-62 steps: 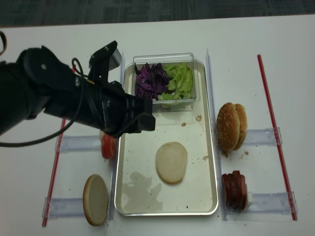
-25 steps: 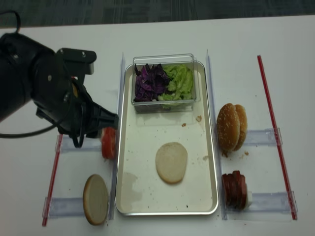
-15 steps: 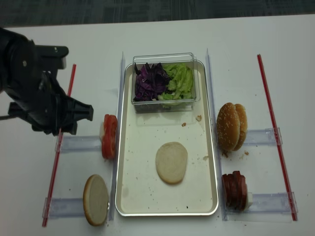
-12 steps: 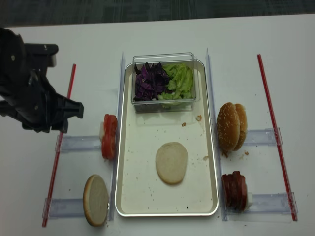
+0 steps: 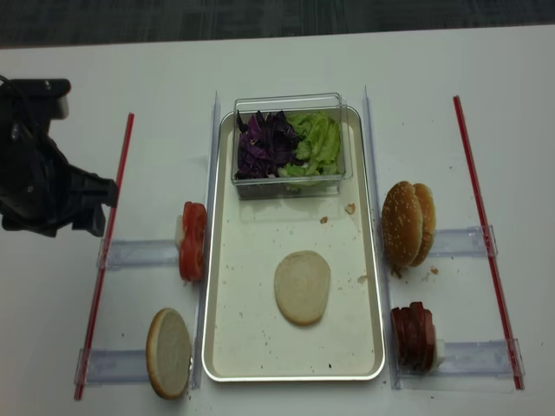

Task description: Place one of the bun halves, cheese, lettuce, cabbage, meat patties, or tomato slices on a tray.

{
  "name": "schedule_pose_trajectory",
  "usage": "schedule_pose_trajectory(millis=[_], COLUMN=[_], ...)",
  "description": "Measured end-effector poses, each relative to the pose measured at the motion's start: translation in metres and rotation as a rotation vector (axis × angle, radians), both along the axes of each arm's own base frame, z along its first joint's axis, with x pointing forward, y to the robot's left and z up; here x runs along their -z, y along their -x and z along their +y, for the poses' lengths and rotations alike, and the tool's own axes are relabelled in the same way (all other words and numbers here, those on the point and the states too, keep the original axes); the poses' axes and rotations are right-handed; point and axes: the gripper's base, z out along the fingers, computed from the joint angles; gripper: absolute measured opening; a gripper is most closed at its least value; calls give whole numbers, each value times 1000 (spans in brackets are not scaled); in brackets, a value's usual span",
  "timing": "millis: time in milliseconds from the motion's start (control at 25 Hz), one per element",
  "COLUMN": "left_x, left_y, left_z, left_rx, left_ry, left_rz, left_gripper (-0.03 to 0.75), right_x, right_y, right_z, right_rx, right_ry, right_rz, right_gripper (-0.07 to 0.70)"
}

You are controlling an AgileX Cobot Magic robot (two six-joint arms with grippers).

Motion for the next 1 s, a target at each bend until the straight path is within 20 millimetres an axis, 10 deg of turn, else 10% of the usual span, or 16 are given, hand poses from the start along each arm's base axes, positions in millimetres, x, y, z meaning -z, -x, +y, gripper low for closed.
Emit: schedule_pose_trajectory(millis=[280,720,1000], left_x=[0,-2,-40], left_y=[3,7,30], left_z=[2,0,0], left_rx=[0,-11,-8], left_ry=[-27,1,1], left_rz=[36,48,-116], left_gripper=[667,640,604], right_x=[0,0,0], right_y=[0,0,0], right_z=[0,0,0], right_rx=[0,0,0], right_ry=[0,0,0], right_rz=[0,0,0], right_gripper=[364,364,364])
